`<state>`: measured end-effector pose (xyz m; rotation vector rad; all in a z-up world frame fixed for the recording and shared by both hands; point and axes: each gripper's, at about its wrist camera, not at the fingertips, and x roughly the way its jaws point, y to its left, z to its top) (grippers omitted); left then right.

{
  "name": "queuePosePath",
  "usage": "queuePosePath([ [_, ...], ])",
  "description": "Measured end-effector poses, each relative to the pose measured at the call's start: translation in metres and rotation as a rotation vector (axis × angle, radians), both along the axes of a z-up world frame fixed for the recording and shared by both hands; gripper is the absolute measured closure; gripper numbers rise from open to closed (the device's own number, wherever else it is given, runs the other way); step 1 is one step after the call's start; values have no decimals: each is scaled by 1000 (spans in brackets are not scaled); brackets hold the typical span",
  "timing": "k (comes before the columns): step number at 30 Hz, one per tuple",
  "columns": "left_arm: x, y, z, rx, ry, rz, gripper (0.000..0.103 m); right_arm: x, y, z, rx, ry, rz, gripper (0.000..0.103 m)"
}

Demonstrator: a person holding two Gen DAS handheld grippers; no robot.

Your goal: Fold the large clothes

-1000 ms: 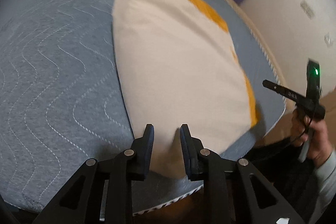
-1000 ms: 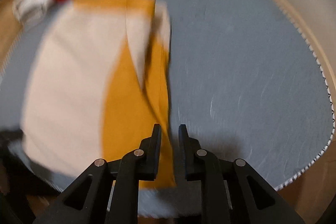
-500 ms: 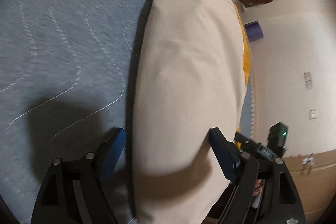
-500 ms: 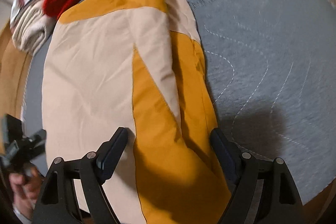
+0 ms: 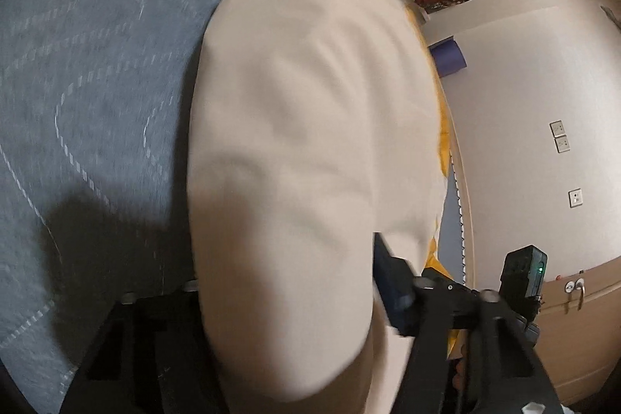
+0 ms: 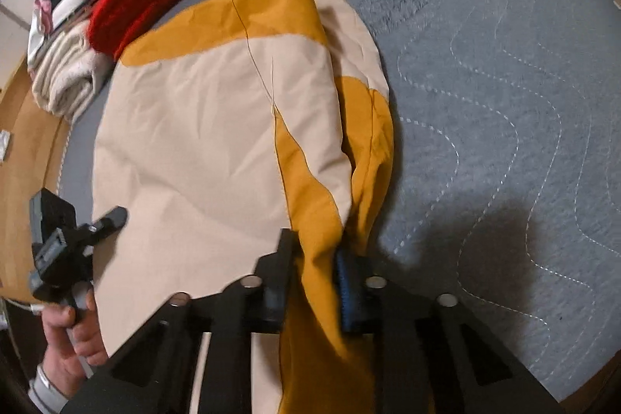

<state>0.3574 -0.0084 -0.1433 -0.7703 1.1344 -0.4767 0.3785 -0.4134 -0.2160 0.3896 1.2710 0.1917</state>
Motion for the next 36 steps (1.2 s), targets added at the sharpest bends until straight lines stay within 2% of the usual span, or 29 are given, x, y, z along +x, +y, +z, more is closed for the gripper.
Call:
queuePosePath([
  [1,3,0,8,6,-15,-1,63,2,1,2,4,-14,-14,90],
  [3,12,1,25,36,-56,-12,67,4,1,8,9,-40,-22,93],
  [8,38,23,63,99,-141,-9,68,28,23,21,33,-104,-30,95],
  [11,49,50,72,119,-153,25,68,50,44,35,44,-160,-7,96],
  [14,59,81,65,135,-115,86,62,70,71,49,58,-221,33,96],
  [16,61,105,47,174,-39,118,46,76,85,56,43,-251,67,96],
  [18,63,120,30,180,52,140,46,77,99,56,3,-254,105,96],
  [19,58,134,23,169,90,181,46,78,101,52,-27,-237,124,96],
  [21,48,142,33,171,72,217,48,77,107,42,-54,-190,144,96],
  [23,36,140,51,211,42,193,48,76,112,39,-89,-176,148,96],
  [25,30,119,65,265,53,82,48,76,110,38,-99,-165,135,96],
  [28,9,89,67,319,55,-55,47,72,98,41,-89,-139,99,90],
  [30,0,75,59,395,65,-131,45,66,92,42,-73,-127,79,86],
  [31,-7,68,48,464,78,-158,40,58,88,42,-49,-120,81,85],
  [33,-4,66,38,473,120,-143,40,48,87,34,-56,-88,111,83],
  [34,-8,71,40,433,147,-103,43,43,89,30,-69,-71,135,83],
  [36,-11,66,56,432,114,-89,46,32,92,21,-116,-34,184,83],
])
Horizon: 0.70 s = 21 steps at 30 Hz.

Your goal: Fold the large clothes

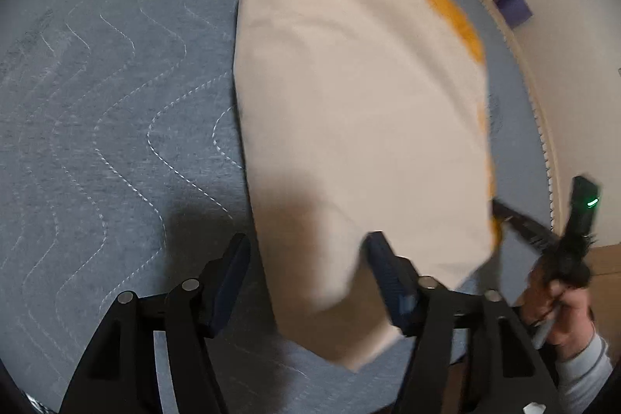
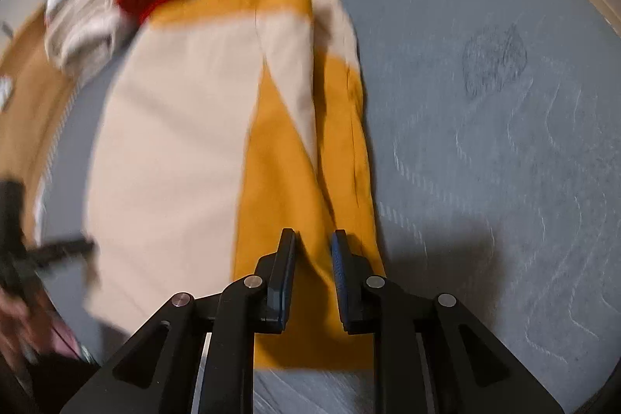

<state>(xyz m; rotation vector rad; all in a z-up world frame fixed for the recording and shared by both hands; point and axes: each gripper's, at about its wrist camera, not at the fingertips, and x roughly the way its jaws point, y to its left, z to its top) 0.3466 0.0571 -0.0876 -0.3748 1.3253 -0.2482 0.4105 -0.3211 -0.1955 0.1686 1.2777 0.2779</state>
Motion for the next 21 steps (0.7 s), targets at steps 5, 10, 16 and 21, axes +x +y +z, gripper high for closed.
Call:
queuePosePath([
  [5,-20,-16,-26,119,22,-36,37,-19,-9,-11,-77,56,5,83],
  [10,-51,-26,35,233,-184,13,37,-36,-20,5,-150,33,-7,83],
  [16,-114,-27,90,293,-392,65,12,-81,-24,94,-203,-284,-58,34],
  [21,-148,-38,111,284,-463,133,6,-136,-12,144,-204,-450,-92,16],
])
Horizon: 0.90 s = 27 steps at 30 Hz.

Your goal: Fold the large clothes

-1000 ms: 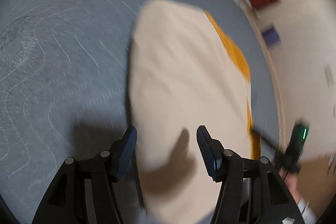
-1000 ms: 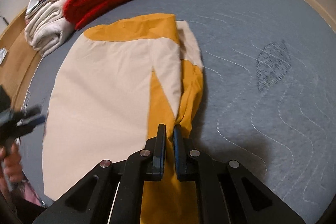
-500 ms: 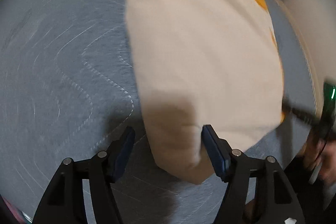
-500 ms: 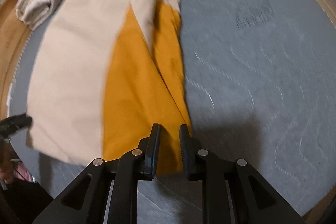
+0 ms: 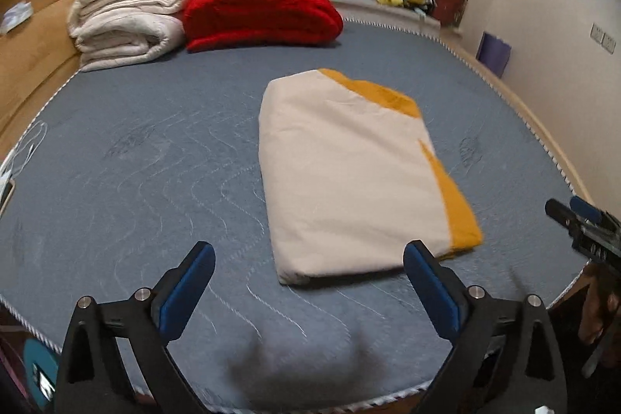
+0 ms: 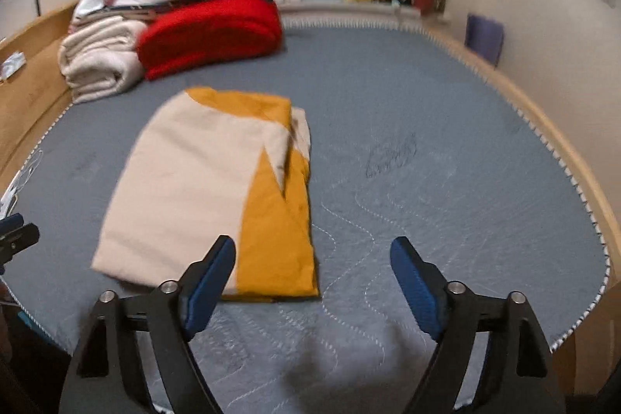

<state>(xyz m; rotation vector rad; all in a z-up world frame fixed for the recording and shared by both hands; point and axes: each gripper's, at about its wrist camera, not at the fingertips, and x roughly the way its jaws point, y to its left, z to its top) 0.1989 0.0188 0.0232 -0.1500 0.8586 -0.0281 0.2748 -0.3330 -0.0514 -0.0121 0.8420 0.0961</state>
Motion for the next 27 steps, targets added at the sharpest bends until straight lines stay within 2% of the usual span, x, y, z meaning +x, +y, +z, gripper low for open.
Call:
queuePosePath([
  [3,-28,-14,1,-51,4,46,6,-40,15,17,-41,-64,-2,13],
  [5,-46,-28,7,-52,-6,50,6,-62,23,23,-40,-78,0,12],
  [8,-65,-46,-3,-34,-24,54,4,-81,45,23,-40,-68,16,12],
  [12,-68,-52,-27,-40,32,43,3,-101,57,10,-44,-35,55,12],
  [14,-66,-52,-30,-56,45,41,3,-100,67,2,-54,-22,84,12],
  [19,-58,-52,-37,-39,46,41,3,-91,69,-13,-33,-2,76,12],
  [27,-54,-50,-42,-29,31,63,3,-86,82,-18,-49,-15,113,12],
])
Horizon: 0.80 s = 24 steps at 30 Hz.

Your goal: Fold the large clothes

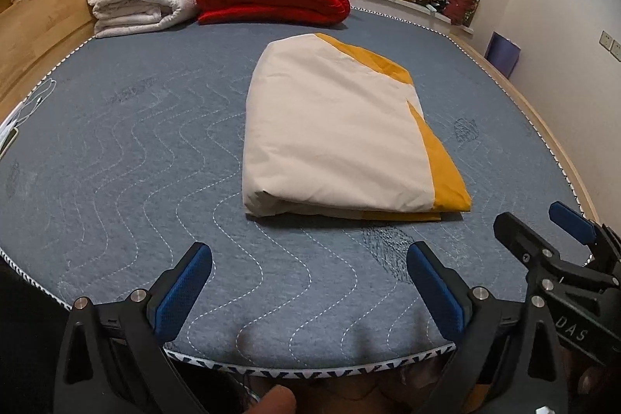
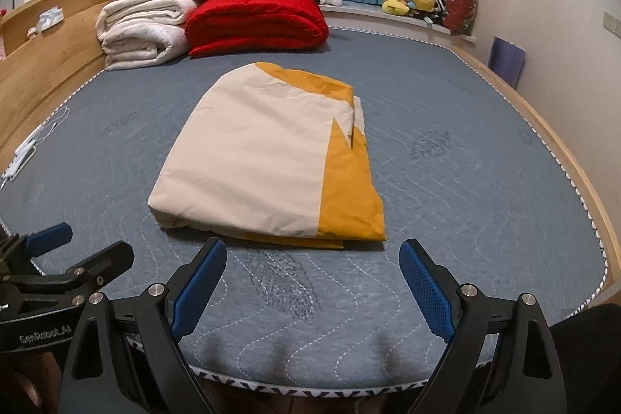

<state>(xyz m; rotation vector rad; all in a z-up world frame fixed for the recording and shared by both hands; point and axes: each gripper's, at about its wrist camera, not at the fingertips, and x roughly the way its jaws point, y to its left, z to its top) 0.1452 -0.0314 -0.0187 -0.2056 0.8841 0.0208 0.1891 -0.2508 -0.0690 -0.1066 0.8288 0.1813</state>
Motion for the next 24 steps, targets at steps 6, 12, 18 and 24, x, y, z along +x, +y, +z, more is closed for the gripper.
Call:
queuePosePath([
  [6,1,-3,-1,3,-1,-19,3,3,3,-3,-4,1,-1,12],
  [12,0,-8,0,15,-19,-26,3,5,-1,-3,-11,-6,-13,12],
  [18,-1,-9,0,18,-22,-28,3,5,-2,-4,-8,-5,-14,12],
  [24,-3,-8,1,18,-28,-22,3,5,-3,-5,-8,-8,-9,12],
])
